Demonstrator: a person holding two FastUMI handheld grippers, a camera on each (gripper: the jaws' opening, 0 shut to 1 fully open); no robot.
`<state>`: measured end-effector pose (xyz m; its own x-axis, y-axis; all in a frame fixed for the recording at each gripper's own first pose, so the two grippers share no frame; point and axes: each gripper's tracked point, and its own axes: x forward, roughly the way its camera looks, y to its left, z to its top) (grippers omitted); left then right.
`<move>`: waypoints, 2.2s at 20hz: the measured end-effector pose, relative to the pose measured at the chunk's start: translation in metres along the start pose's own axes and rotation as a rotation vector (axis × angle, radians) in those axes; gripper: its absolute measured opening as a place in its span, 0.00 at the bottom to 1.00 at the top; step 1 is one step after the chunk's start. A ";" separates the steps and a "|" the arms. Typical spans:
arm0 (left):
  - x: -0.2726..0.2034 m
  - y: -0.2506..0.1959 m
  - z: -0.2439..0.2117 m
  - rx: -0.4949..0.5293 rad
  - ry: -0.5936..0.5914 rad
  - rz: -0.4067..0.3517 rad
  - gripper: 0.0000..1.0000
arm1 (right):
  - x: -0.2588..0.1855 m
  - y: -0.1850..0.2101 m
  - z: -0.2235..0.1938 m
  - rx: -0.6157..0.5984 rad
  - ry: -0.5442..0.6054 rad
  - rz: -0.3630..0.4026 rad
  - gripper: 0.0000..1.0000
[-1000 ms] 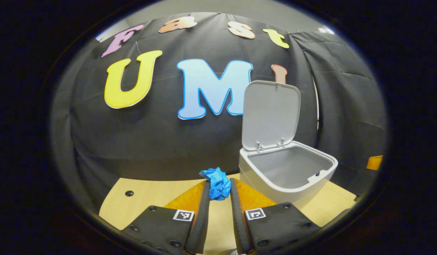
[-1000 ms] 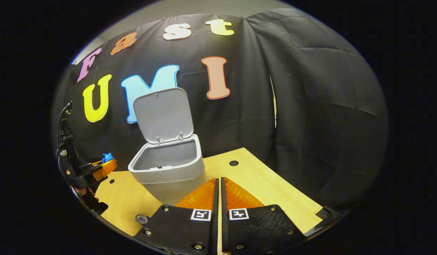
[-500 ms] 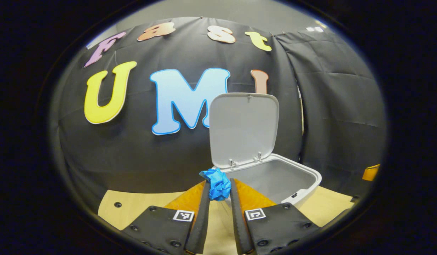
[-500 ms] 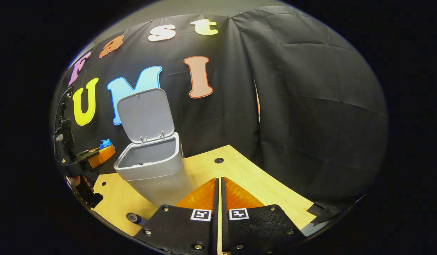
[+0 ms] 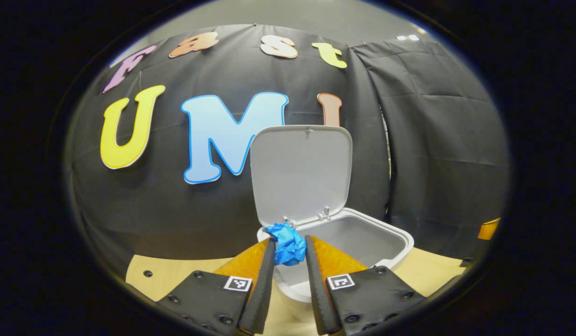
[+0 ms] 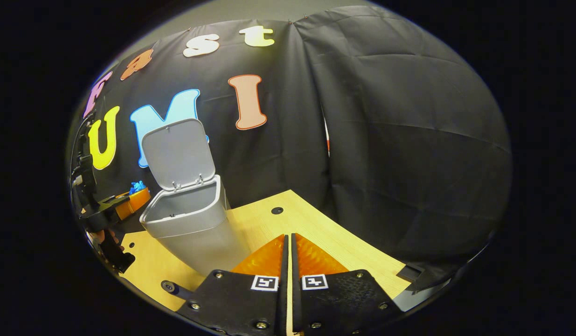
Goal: Press the lid of the desktop garbage bin to open it, pick up the crumpled paper on the desktop and throw it into the bin, then pick up the pop can on the desktop and drop it into the bin, and finally close the garbage bin lid.
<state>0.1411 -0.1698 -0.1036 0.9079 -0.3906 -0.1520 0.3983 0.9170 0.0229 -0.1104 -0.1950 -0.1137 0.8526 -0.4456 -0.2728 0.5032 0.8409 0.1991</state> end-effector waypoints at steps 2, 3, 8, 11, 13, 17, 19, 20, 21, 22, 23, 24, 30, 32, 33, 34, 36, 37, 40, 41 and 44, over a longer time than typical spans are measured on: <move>0.001 -0.005 0.001 0.000 -0.002 -0.018 0.58 | 0.000 0.000 -0.002 0.005 0.002 -0.003 0.04; 0.001 -0.005 0.003 0.003 -0.005 -0.019 0.63 | 0.000 0.001 -0.002 0.007 0.002 -0.004 0.04; -0.001 -0.005 0.003 0.002 -0.006 -0.021 0.85 | -0.001 0.004 -0.004 0.005 0.001 0.000 0.04; -0.005 0.003 0.002 -0.006 -0.004 -0.007 0.86 | -0.001 0.007 -0.006 -0.001 0.006 0.009 0.04; -0.009 0.013 0.003 -0.012 -0.004 0.014 0.86 | -0.001 0.012 -0.008 -0.007 0.012 0.023 0.04; -0.021 0.040 0.000 -0.021 0.001 0.068 0.86 | 0.002 0.026 -0.011 -0.024 0.022 0.062 0.05; -0.028 0.056 -0.003 -0.026 0.006 0.099 0.86 | 0.005 0.037 -0.012 -0.034 0.028 0.088 0.04; -0.033 0.064 -0.004 -0.028 0.008 0.117 0.86 | 0.007 0.043 -0.012 -0.039 0.031 0.102 0.05; -0.038 0.073 -0.005 -0.031 0.009 0.133 0.86 | 0.008 0.048 -0.013 -0.044 0.034 0.117 0.04; -0.042 0.081 -0.005 -0.035 0.011 0.150 0.86 | 0.009 0.056 -0.013 -0.050 0.036 0.132 0.05; -0.047 0.089 -0.007 -0.039 0.013 0.166 0.86 | 0.010 0.062 -0.015 -0.057 0.040 0.148 0.05; -0.053 0.100 -0.010 -0.043 0.016 0.188 0.86 | 0.010 0.071 -0.016 -0.067 0.044 0.170 0.04; -0.089 0.149 -0.018 -0.059 0.027 0.290 0.86 | 0.011 0.109 -0.030 -0.101 0.070 0.249 0.04; -0.101 0.161 -0.020 -0.061 0.028 0.315 0.86 | 0.012 0.118 -0.035 -0.106 0.080 0.266 0.04; -0.106 0.167 -0.021 -0.063 0.029 0.327 0.86 | 0.012 0.123 -0.037 -0.107 0.085 0.275 0.04; -0.117 0.180 -0.023 -0.065 0.031 0.353 0.86 | 0.013 0.134 -0.042 -0.109 0.093 0.295 0.04; -0.130 0.193 -0.025 -0.065 0.033 0.382 0.86 | 0.012 0.147 -0.046 -0.115 0.100 0.321 0.05; -0.138 0.201 -0.028 -0.067 0.036 0.402 0.86 | 0.012 0.157 -0.051 -0.122 0.108 0.342 0.05; -0.161 0.219 -0.033 -0.080 0.042 0.452 0.86 | 0.010 0.179 -0.062 -0.144 0.129 0.392 0.04; -0.169 0.226 -0.036 -0.085 0.044 0.468 0.86 | 0.010 0.187 -0.065 -0.150 0.135 0.409 0.04; -0.192 0.244 -0.043 -0.095 0.053 0.520 0.86 | 0.009 0.210 -0.076 -0.166 0.158 0.463 0.04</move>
<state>0.0585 0.1322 -0.1116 0.9736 0.1198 -0.1944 -0.1183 0.9928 0.0197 -0.0080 0.0012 -0.1456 0.9426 0.0263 -0.3328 0.0377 0.9821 0.1844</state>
